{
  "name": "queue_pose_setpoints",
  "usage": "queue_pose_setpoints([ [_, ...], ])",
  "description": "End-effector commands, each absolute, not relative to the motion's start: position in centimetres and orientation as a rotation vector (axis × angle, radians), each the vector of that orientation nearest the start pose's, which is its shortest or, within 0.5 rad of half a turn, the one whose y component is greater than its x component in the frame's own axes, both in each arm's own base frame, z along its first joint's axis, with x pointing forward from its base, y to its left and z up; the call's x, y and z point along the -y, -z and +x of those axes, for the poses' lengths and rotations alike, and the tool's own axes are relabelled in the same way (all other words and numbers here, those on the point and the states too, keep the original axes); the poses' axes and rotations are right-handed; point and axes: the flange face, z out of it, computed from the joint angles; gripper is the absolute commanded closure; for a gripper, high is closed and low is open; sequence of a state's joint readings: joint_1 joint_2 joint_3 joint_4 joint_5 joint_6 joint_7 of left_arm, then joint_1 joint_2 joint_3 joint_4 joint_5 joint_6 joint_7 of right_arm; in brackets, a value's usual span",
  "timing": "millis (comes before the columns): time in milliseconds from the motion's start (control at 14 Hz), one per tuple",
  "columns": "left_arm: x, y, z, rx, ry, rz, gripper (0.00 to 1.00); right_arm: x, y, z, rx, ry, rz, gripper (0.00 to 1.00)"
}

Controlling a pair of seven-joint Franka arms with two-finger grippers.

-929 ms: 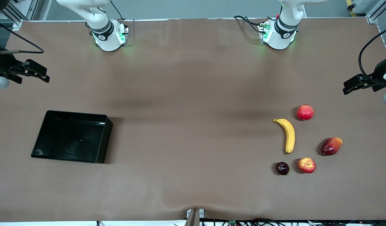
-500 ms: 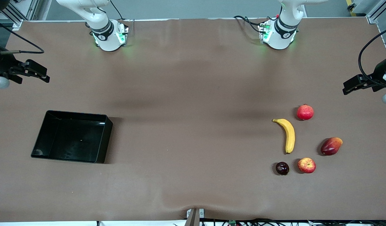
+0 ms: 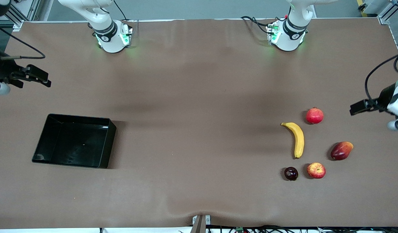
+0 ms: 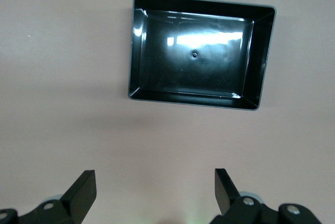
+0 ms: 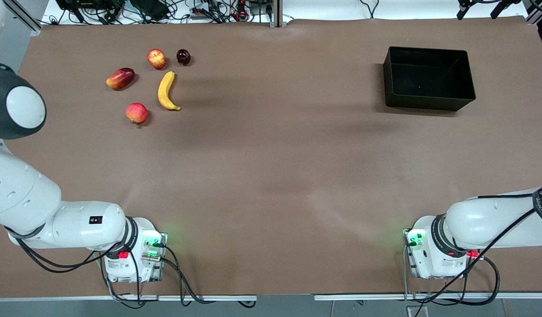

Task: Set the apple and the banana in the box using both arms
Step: 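Reach the right gripper to the tray rim while the left gripper reaches the apple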

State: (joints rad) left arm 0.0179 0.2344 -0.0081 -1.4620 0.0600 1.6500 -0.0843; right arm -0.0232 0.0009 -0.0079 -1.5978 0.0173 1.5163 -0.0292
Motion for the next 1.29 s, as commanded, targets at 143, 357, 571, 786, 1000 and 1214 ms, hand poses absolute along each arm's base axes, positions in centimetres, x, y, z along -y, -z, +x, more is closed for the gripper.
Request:
queue_pose_setpoints([
  [143, -4.0, -49.5, 66.7, 0.172, -0.004, -3.083, 0.00, 8.1, -54.8, 58.2, -0.134, -0.155, -3.126, 0.00],
  [357, -4.1, -45.9, 68.4, 0.169, 0.020, -3.086, 0.00, 12.0, -50.1, 60.5, -0.173, -0.133, -3.150, 0.00],
  [571, -3.2, -41.1, 70.1, 0.139, 0.020, -3.088, 0.00, 16.8, -45.0, 62.2, -0.174, -0.097, -3.160, 0.00],
  [786, -3.6, -37.1, 71.9, 0.070, 0.106, -3.093, 0.00, 19.8, -39.3, 63.2, -0.167, -0.053, -3.164, 0.00],
  [1000, -3.2, -34.7, 73.3, 0.036, 0.194, -3.093, 0.00, 21.1, -33.8, 63.7, -0.158, -0.013, -3.169, 0.00],
  [1214, -2.9, -32.7, 74.8, 0.034, 0.204, -3.099, 0.00, 21.5, -28.2, 64.2, -0.162, -0.035, -3.161, 0.00],
])
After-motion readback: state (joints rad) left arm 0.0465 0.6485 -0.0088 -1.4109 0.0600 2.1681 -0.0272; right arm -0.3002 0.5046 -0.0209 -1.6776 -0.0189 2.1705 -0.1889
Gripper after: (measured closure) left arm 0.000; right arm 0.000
